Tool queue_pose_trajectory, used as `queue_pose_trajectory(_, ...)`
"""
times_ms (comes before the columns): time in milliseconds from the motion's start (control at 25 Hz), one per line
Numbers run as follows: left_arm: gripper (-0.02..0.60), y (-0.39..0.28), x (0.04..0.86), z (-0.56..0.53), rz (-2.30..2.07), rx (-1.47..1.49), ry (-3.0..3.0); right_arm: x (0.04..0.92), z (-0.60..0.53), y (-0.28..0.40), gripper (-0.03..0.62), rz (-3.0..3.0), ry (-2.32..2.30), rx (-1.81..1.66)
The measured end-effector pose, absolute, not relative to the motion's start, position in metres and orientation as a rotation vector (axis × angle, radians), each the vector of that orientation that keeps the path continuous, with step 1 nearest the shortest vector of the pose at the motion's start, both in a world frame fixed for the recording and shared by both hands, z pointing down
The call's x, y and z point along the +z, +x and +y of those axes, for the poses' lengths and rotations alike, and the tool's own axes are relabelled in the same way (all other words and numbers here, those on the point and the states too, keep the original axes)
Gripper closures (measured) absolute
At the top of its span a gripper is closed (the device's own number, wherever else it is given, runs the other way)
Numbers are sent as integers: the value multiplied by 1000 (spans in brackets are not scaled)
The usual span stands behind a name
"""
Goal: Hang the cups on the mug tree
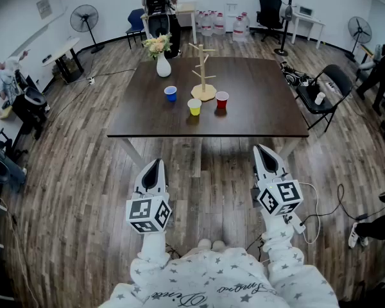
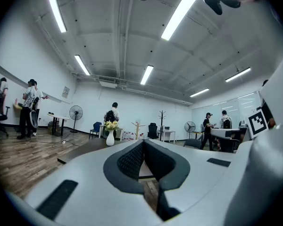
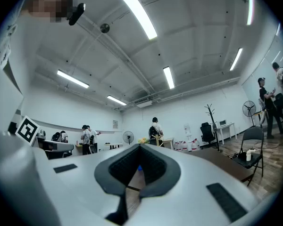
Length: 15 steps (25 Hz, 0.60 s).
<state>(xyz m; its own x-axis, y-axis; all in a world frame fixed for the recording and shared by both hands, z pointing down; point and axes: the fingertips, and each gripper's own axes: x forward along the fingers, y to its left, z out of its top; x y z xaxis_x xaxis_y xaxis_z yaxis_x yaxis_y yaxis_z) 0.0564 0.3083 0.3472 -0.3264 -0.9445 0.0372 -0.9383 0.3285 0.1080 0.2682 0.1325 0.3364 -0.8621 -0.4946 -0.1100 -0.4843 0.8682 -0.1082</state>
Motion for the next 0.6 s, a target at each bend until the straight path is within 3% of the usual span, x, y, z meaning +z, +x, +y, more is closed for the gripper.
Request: queue_pose_trajectory(600, 557, 67, 349, 298, -2484, -89, 1774, 340, 120, 281, 576, 2898, -773, -98)
